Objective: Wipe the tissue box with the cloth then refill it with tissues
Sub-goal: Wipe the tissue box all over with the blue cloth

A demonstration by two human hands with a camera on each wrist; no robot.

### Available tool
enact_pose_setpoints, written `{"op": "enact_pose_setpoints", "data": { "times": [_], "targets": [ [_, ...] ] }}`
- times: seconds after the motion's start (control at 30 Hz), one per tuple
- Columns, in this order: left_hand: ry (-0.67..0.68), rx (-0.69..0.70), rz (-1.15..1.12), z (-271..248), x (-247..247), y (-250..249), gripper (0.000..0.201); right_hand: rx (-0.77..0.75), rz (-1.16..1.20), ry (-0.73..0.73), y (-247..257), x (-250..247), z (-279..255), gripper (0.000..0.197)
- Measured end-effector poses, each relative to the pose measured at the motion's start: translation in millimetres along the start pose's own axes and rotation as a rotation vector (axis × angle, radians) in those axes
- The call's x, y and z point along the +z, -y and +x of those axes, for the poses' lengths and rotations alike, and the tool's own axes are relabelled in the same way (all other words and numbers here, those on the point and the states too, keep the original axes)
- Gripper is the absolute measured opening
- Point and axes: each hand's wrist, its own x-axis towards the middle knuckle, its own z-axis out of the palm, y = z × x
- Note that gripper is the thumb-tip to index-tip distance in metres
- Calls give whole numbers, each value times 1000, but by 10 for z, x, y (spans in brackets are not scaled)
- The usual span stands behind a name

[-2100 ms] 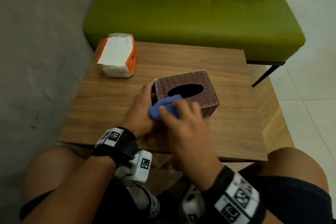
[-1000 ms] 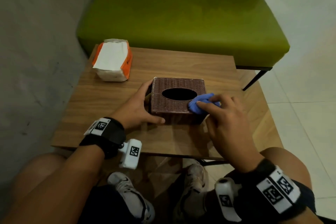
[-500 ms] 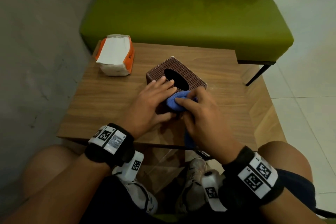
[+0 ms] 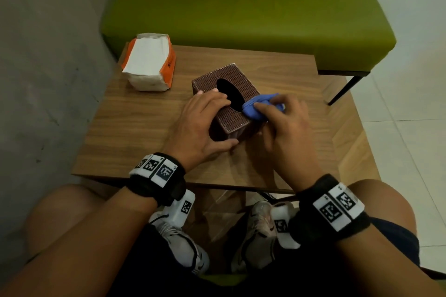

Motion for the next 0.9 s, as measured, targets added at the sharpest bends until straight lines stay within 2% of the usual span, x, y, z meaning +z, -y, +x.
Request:
{"op": "enact_pose_setpoints", "data": {
  "times": [0.1,0.17,0.3,0.33,0.4,0.47,0.5,0.57,0.63,0.73,0.8,0.83,0.9],
  "targets": [
    [-6,2,-37,7,-6,17,78,-184,-39,139,315,94,-231,43],
    [-3,18,-41,6,-20,34,77,-266,-38,199,254,69,-249,45],
    [13,-17,-10,30,-41,7,82,-4,-5,-3,13,22,27,41],
    [14,-18,-19,40,-31,6,80,-13,-15,-6,94,48,19,40],
    [6,8,-47,52,-2,37,70,-165,-51,98,380,116,-136,39],
    [9,41,-54,43,-2,86,68,-279,-45,187,394,89,-226,42],
    [19,48,-51,35,-10,99,73,-253,-38,178,285,49,-163,43],
    [29,36,-36,31,-28,91,82,-103,-29,64,25,8,12,43],
    [29,22,-41,39,-23,63,82,-12,-29,-4,16,22,69,41],
    [30,33,-77,66,-25,88,76,-196,-52,99,391,131,-178,41],
    [38,64,-71,58,-47,136,75,-252,-26,159,333,104,-242,42],
    [45,69,-65,57,-58,146,77,-207,-9,127,208,76,-183,43],
    [46,62,-45,53,-61,137,81,-15,30,6,-14,35,-39,45]
  ]
}}
